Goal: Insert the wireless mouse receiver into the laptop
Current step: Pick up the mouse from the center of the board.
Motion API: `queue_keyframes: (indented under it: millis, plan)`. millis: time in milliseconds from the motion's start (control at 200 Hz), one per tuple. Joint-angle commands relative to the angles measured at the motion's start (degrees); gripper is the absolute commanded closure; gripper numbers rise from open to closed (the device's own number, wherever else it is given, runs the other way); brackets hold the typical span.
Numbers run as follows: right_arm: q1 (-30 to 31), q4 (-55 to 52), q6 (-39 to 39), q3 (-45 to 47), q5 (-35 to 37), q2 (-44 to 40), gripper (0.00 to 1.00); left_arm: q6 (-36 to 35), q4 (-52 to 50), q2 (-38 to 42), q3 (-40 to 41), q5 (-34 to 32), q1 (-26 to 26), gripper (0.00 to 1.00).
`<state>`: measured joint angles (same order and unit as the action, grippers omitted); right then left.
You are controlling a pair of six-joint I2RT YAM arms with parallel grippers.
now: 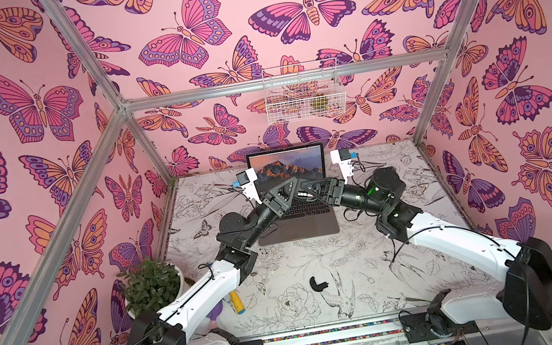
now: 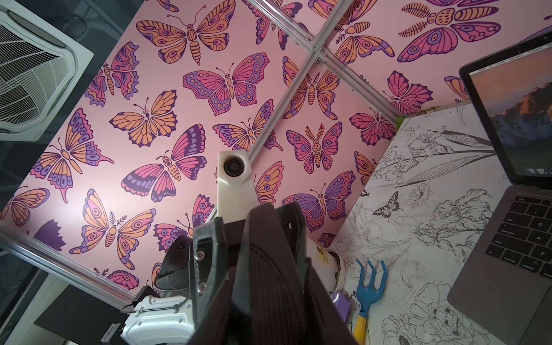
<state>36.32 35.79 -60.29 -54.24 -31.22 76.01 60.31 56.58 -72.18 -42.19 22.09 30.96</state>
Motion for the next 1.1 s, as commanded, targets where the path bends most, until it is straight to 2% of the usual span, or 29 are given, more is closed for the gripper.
queue_keyframes:
  millis: [0,130,195,245,325,366,436,506,556,616,701,781,851,911,1012,1097]
  plan:
    - [0.55,2.34,-0.94,-0.17,0.5,-0.6,1.0,0.94,3.87,-0.15,-1.48,2.68,-0.42,0.6]
    - [0.57,2.22,-1.18,-0.01,1.23,-0.52,1.0,0.87,3.89,-0.15,-1.24,2.53,-0.38,0.75]
    - [0.6,2.09,-1.22,0.01,1.43,-0.51,1.0,0.74,3.8,-0.15,-1.21,2.66,-0.39,0.87]
    - [0.64,2.04,-1.3,0.01,1.6,-0.5,1.0,0.6,3.66,-0.15,-1.35,2.91,-0.33,1.0]
    - [0.62,1.3,-1.4,0.01,2.31,-0.42,1.0,0.29,2.96,-0.15,-1.62,2.9,-0.37,1.0]
    - [0.66,0.36,-1.26,0.01,2.89,-0.51,0.9,0.06,2.46,-0.15,-1.36,2.24,-0.37,1.0]
    - [0.57,-1.94,-0.24,0.05,4.04,-0.97,0.61,-0.48,1.16,0.37,-0.14,-0.93,-0.42,1.0]
    - [0.6,-7.68,2.28,-0.16,6.81,-2.34,0.4,-1.59,-3.05,2.15,1.71,-6.08,-0.46,1.0]
    - [0.56,-12.58,4.86,-0.17,9.77,-3.9,0.3,-3.69,-9.38,3.98,2.36,-9.82,-0.7,1.0]
    - [0.6,-18.28,7.63,0.0,13.78,-5.93,0.24,-6.08,-19.83,6.46,2.29,-15.13,-0.97,1.0]
    - [0.63,-28.13,10.57,0.46,20.48,-8.61,0.21,-9.15,-28.39,9.57,3.68,-22.12,-1.36,1.0]
    - [1.34,-43.0,12.62,-1.05,28.93,-9.62,0.19,-11.28,-34.81,12.36,5.02,-26.74,-2.02,1.0]
    - [3.9,-57.05,14.94,-3.55,37.6,-8.38,0.19,-13.23,-41.22,14.66,5.93,-29.97,-2.56,1.0]
    - [6.42,-65.9,16.52,-5.27,42.28,-6.35,0.19,-14.86,-46.14,16.64,6.79,-32.6,-2.91,1.0]
    - [11.0,-75.54,18.72,-7.35,42.65,-1.23,0.21,-16.55,-52.89,20.01,8.77,-35.51,-3.66,1.0]
    - [16.53,-79.91,20.37,-9.2,39.05,5.06,0.23,-17.33,-57.24,22.68,10.55,-36.62,-4.28,1.0]
